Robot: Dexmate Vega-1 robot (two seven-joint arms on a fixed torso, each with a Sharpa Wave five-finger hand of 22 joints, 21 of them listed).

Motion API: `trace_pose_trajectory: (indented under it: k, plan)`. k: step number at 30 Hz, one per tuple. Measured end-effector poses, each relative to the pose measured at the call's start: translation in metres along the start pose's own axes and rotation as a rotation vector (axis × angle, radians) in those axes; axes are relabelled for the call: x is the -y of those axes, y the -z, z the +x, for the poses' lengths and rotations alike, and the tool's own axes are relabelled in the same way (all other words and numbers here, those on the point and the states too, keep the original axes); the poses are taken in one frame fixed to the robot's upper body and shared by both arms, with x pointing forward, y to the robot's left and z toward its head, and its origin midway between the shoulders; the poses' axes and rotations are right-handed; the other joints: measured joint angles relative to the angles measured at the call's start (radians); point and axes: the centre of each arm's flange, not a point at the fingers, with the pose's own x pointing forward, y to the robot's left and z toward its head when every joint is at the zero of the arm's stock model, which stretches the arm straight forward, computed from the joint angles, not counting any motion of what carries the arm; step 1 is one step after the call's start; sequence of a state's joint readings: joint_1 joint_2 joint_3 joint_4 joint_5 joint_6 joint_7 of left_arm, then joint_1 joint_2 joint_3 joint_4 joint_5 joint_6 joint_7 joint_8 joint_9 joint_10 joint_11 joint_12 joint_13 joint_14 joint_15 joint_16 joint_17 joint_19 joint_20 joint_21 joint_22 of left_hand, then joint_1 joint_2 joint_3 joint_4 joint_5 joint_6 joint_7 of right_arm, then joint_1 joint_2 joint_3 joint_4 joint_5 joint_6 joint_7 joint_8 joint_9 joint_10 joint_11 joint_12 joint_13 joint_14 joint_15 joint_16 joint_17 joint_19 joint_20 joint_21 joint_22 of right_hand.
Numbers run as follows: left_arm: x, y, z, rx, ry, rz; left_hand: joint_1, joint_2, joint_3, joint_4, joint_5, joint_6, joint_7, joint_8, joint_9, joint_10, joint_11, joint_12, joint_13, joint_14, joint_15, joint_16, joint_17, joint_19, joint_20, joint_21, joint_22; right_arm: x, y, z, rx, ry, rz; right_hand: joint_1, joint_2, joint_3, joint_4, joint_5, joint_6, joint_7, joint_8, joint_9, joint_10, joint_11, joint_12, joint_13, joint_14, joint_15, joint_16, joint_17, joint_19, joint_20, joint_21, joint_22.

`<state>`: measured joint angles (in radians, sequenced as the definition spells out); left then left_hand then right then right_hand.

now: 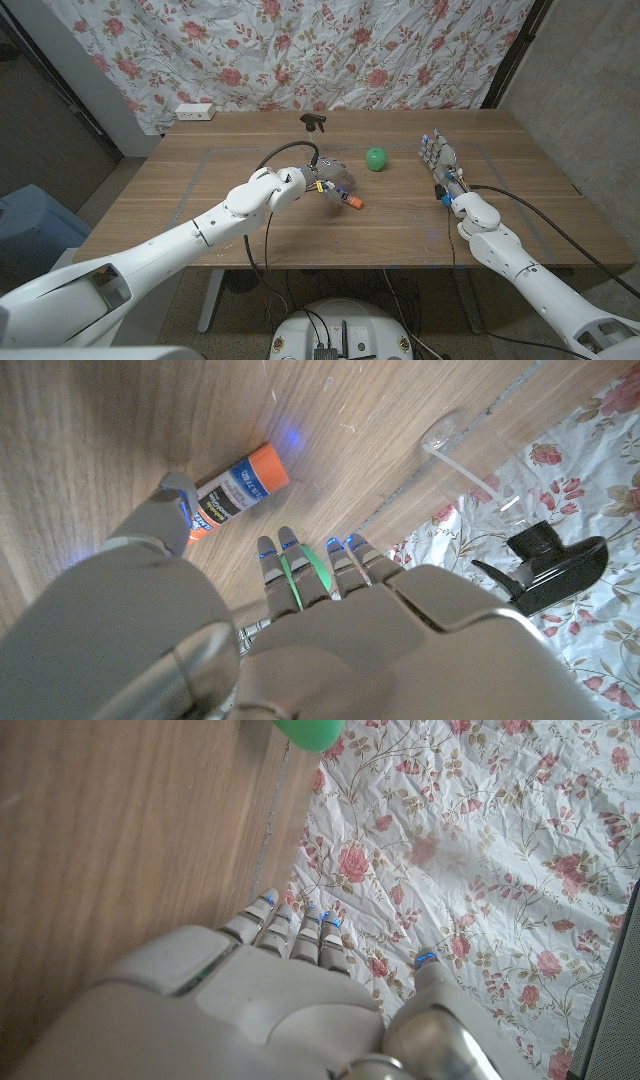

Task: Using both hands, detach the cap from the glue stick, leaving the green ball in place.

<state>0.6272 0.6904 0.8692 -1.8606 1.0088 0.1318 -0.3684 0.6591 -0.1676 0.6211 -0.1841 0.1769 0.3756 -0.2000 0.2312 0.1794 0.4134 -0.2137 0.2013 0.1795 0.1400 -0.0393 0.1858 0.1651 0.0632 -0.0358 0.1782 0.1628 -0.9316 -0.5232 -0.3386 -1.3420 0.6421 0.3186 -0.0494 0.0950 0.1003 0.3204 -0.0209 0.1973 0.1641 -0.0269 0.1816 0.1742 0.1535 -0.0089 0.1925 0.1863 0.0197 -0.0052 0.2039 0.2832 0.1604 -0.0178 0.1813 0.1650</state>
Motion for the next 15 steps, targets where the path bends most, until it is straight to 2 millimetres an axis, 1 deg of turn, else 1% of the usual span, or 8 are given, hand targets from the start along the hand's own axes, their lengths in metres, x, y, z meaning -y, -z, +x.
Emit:
trace_pose_trajectory:
  k: [1,2,6,9,10,12,14,15]
  plan:
    - [0.0005,-0.0002,0.0001,0.001,-0.001,0.0,0.006,0.006,-0.004,0.001,0.0,0.001,-0.001,0.0,0.0,0.007,0.0,0.0,0.0,0.005,0.002,0.0,0.0,0.0,0.0,0.0,0.0,0.0001,0.0,0.0,0.0,0.0,0.0,0.0,0.0,0.0,0.0,0.0,0.0,0.0,0.0,0.0,0.0,0.0,0.0,0.0,0.0,0.0,0.0,0.0,0.0,0.0,0.0,0.0]
    - [0.0013,-0.0005,0.0003,0.002,-0.002,0.001,0.008,0.003,-0.009,0.003,0.0,0.007,0.0,0.002,0.0,0.015,0.0,0.0,0.0,0.017,0.001,0.004,0.0,0.001,-0.001,0.0,0.0,0.0002,-0.0001,0.0,0.0,0.001,0.0,0.0,0.0,0.0,0.0,0.0,0.0,0.0,0.0,0.0,0.0,0.0,0.0,0.0,0.0,0.0,0.0,0.0,0.0,0.0,0.0,0.0]
    - [0.0035,-0.0012,0.0007,0.005,-0.009,0.002,0.02,0.003,-0.028,0.006,0.0,0.018,0.004,0.006,0.0,0.046,0.0,0.0,0.005,0.053,0.001,0.008,0.0,0.026,0.014,0.008,0.002,0.001,-0.0006,0.0002,0.001,0.006,0.001,0.0,0.0,0.0,0.0,0.0,0.0,0.0,0.0,0.0,0.0,0.0,0.0,0.0,0.0,0.0,0.0,0.0,0.0,0.0,0.0,0.0]
    - [0.0047,-0.0015,0.0007,0.006,-0.013,0.003,0.033,0.01,-0.036,0.006,0.0,0.031,0.006,0.009,0.0,0.075,0.0,0.007,0.005,0.079,0.0,0.008,0.0,0.037,0.012,0.008,0.003,0.0009,-0.0013,0.0006,0.001,0.008,0.001,0.0,0.0,0.0,0.0,0.0,0.0,0.0,0.0,0.0,0.0,0.0,0.0,0.0,0.0,0.0,0.0,-0.003,-0.005,0.005,0.0,0.0]
    - [0.0049,-0.0015,0.0008,0.007,-0.017,0.004,0.04,0.014,-0.038,0.004,0.0,0.037,0.003,0.01,0.0,0.082,0.0,0.007,0.005,0.086,0.0,0.008,0.0,0.041,0.016,0.008,0.003,0.0007,-0.0017,0.0008,0.001,0.008,0.001,0.0,0.0,0.0,0.0,0.0,0.0,0.0,0.0,0.0,0.0,0.0,0.0,0.0,0.0,0.0,0.0,-0.004,-0.006,0.006,0.0,0.0]
    - [0.0057,-0.0013,0.0008,0.008,-0.02,0.006,0.045,0.019,-0.044,0.006,0.0,0.043,0.003,0.01,0.0,0.095,-0.003,0.007,0.005,0.1,-0.001,0.015,0.0,0.048,0.013,0.008,0.003,0.0008,-0.002,0.0009,0.001,0.009,0.001,0.0,0.0,0.0,0.0,0.0,0.0,0.0,0.0,0.0,0.0,0.0,0.0,0.0,0.0,0.0,0.0,-0.005,-0.006,0.006,0.0,0.0]
    - [0.0066,-0.0014,0.0008,0.011,-0.025,0.007,0.054,0.017,-0.044,0.006,0.0,0.054,0.0,0.01,0.0,0.105,-0.002,0.007,0.005,0.103,0.0,0.015,0.0,0.054,0.018,0.008,0.003,0.001,-0.0028,0.0012,0.0,0.012,0.001,0.0,0.0,0.0,0.0,0.0,0.0,0.0,0.0,0.0,0.0,0.0,0.0,0.0,0.0,0.0,0.0,-0.005,-0.006,0.006,0.0,0.0]
    - [0.0071,-0.0013,0.0008,0.011,-0.025,0.007,0.057,0.02,-0.047,0.003,0.0,0.061,0.0,0.01,0.0,0.11,-0.004,0.007,0.005,0.108,0.0,0.015,0.0,0.058,0.014,0.008,0.003,0.001,-0.0029,0.0012,0.0,0.013,0.001,0.0,0.0,0.0,0.0,0.0,0.0,0.0,0.0,0.0,0.0,0.0,0.0,0.0,0.0,0.0,0.0,-0.005,-0.006,0.006,0.0,0.0]
